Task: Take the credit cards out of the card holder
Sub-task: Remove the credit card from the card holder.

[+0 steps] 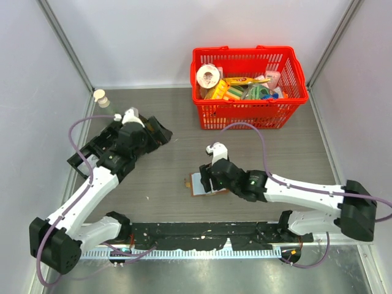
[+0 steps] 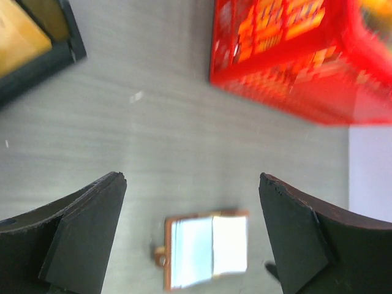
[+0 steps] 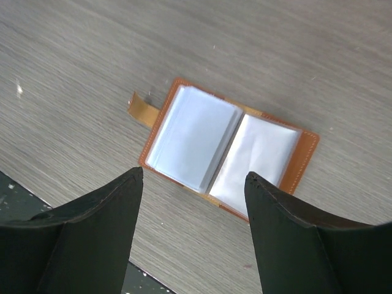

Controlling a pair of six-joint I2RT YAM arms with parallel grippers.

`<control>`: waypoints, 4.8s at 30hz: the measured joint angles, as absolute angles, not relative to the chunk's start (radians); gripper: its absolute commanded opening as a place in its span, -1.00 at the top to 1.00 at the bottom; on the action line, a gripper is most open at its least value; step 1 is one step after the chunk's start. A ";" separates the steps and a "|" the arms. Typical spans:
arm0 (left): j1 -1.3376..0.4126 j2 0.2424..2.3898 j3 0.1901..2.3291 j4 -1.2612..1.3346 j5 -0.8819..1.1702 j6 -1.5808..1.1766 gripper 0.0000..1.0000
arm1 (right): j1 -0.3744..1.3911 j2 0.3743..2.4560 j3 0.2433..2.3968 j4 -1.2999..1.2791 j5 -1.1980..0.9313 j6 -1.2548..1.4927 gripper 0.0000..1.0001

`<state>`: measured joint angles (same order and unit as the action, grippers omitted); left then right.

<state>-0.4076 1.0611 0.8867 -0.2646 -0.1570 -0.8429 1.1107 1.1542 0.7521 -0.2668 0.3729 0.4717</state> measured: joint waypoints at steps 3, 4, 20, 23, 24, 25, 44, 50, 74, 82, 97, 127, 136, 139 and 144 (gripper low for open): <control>-0.467 1.019 0.804 -0.305 -0.113 -0.834 -0.91 | 1.111 1.246 0.762 -0.262 0.345 0.469 -0.43; -0.482 1.012 0.779 -0.316 -0.101 -0.832 -0.91 | 1.111 1.272 0.763 -0.263 0.336 0.469 -0.44; -0.690 1.089 0.513 -0.242 0.030 -0.912 -0.72 | 1.157 1.554 0.854 -0.240 0.362 0.465 -0.51; -0.692 1.137 0.515 -0.207 0.028 -0.913 -0.62 | 1.157 1.568 0.856 -0.241 0.377 0.464 -0.46; -0.692 1.155 0.516 -0.200 0.028 -0.913 -0.60 | 1.157 1.570 0.856 -0.241 0.381 0.464 -0.45; -0.693 1.176 0.516 -0.191 0.028 -0.913 -0.58 | 1.157 1.571 0.855 -0.241 0.384 0.463 -0.43; -0.733 1.333 0.538 -0.112 0.044 -0.920 0.56 | 1.156 1.599 0.847 -0.223 0.379 0.458 -0.34; -0.735 1.354 0.542 -0.107 0.036 -0.920 1.00 | 1.154 1.599 0.835 -0.199 0.380 0.461 -0.11; -0.738 1.308 0.540 -0.201 0.027 -0.912 1.00 | 1.053 1.376 0.793 -0.463 0.642 0.565 -0.05; -0.738 1.304 0.540 -0.211 0.026 -0.914 1.00 | 1.078 1.322 0.801 -0.270 0.407 0.476 -0.29; -0.738 1.304 0.540 -0.213 0.026 -0.918 1.00 | 1.195 1.626 0.904 -0.233 0.403 0.419 -0.45; -0.741 1.293 0.534 -0.212 0.028 -0.920 1.00 | 1.203 1.631 0.950 -0.365 0.635 0.450 -0.17; -0.741 1.268 0.534 -0.231 0.027 -0.911 1.00 | 1.104 1.558 0.950 -0.386 0.669 0.455 -0.12; -0.741 1.253 0.526 -0.256 0.024 -0.908 1.00 | 1.040 1.556 0.950 -0.400 0.657 0.448 -0.12; -0.740 1.219 0.511 -0.300 -0.015 -0.904 0.99 | 0.974 1.556 0.950 -0.429 0.625 0.442 -0.07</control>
